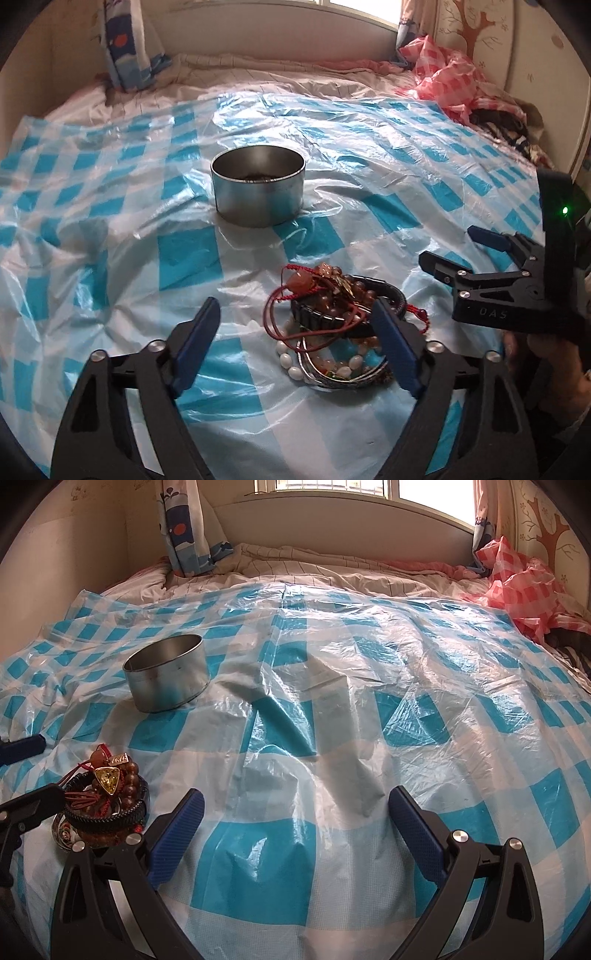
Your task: Organize jewelry
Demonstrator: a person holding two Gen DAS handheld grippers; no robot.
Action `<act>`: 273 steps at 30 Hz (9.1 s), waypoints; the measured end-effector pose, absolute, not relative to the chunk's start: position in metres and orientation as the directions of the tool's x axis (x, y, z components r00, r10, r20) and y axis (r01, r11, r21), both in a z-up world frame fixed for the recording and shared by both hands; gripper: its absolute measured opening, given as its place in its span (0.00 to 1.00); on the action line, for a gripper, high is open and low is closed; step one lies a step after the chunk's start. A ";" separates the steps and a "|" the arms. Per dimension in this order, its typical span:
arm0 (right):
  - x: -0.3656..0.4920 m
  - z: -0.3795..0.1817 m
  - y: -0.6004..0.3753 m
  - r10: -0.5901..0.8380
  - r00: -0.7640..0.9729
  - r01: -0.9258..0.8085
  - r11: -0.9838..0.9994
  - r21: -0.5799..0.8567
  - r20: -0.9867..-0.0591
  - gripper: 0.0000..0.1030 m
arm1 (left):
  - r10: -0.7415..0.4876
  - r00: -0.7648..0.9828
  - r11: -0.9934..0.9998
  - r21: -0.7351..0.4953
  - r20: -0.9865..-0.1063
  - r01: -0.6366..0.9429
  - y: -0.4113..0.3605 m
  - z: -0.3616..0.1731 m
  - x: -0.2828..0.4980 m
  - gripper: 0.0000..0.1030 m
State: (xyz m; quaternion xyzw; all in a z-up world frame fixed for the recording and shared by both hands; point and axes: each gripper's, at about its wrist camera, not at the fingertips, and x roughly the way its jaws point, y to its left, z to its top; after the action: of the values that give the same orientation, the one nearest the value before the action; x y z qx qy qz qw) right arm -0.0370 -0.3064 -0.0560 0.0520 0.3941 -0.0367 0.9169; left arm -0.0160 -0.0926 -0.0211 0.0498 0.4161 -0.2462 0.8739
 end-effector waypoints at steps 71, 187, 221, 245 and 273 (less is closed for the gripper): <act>0.003 -0.048 -0.238 0.452 0.480 -0.316 0.889 0.333 -0.752 0.64 | -0.652 0.525 0.739 -0.615 -0.548 0.276 -0.013 -0.020 0.045 0.03; -0.035 -0.041 -0.280 0.049 0.753 0.020 0.995 0.097 -0.656 0.93 | -0.208 0.645 0.965 -0.048 -0.735 0.256 -0.077 -0.026 0.025 0.90; 0.021 -0.023 -0.300 0.393 0.582 -0.144 0.912 0.385 -0.712 0.04 | -0.319 0.544 0.924 -0.128 -0.777 0.359 -0.097 -0.036 0.027 0.91; 0.019 -0.063 -0.295 0.257 0.527 -0.129 0.966 0.223 -0.810 0.05 | -0.439 0.532 0.894 -0.293 -0.724 0.340 -0.083 -0.031 0.031 0.10; 0.013 -0.002 -0.311 0.476 0.684 -0.237 0.862 0.448 -0.553 0.05 | -0.539 0.597 0.842 -0.374 -0.594 0.389 -0.078 0.029 0.044 0.10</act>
State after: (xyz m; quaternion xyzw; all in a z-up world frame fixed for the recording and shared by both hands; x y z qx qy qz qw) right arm 0.0127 -0.3105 -0.0019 0.1732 0.3447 0.1977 0.9012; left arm 0.0443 -0.0775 0.0290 -0.1030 0.3652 -0.2613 0.8876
